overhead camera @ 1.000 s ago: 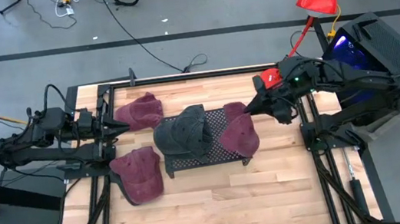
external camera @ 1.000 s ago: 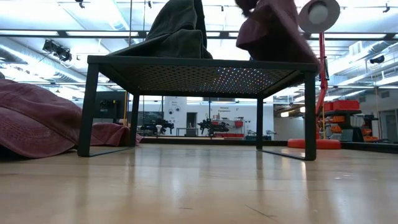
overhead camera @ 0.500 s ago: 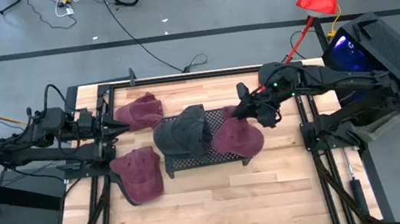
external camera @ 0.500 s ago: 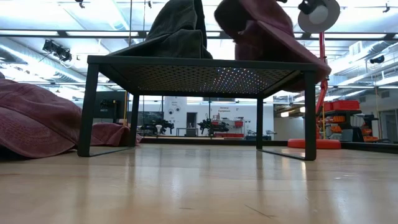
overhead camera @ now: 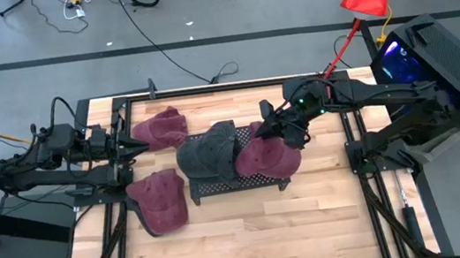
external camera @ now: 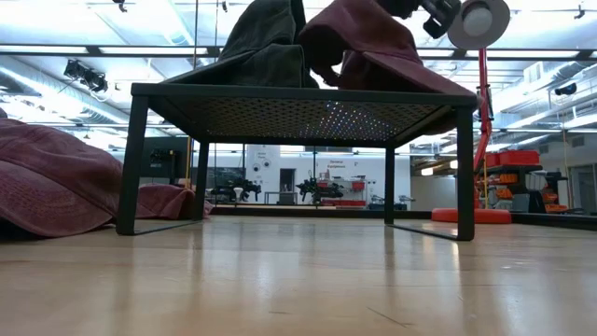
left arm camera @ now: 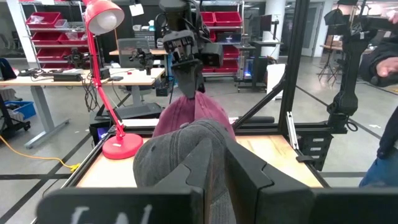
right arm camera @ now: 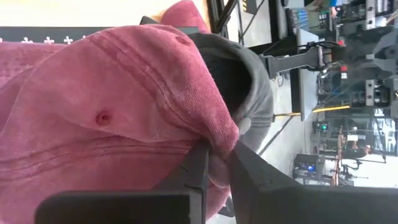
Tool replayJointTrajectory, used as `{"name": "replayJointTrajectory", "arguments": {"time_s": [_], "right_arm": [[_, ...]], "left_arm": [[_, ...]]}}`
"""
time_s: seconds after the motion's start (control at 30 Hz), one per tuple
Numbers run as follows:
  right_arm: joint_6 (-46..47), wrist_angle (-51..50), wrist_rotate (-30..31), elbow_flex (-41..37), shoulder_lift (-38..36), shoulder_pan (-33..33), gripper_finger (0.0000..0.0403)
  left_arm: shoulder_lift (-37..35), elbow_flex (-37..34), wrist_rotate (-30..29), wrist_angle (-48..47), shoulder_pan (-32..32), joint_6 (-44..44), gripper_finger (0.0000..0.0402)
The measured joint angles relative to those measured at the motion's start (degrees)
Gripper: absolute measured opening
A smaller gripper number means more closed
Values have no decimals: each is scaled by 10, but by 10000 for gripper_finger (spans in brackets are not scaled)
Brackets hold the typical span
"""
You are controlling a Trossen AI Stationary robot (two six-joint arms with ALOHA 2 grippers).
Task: Pick & Place hat
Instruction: Put the right red cap on the shelf
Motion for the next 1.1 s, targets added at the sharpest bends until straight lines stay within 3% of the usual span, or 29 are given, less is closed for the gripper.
{"name": "replayJointTrajectory", "arguments": {"time_s": [0.23, 0.47, 0.7, 1.1], "right_arm": [[-15, 33, -3, 0, 17, 0, 36], [-11, 41, -52, 0, 20, 0, 36], [-29, 41, -11, 0, 21, -6, 36], [-27, 79, -51, -11, 20, -9, 36]], "left_arm": [[0, 0, 0, 0, 0, 0, 48], [0, 0, 0, 0, 0, 0, 48], [0, 0, 0, 0, 0, 0, 48], [0, 0, 0, 0, 0, 0, 48]]}}
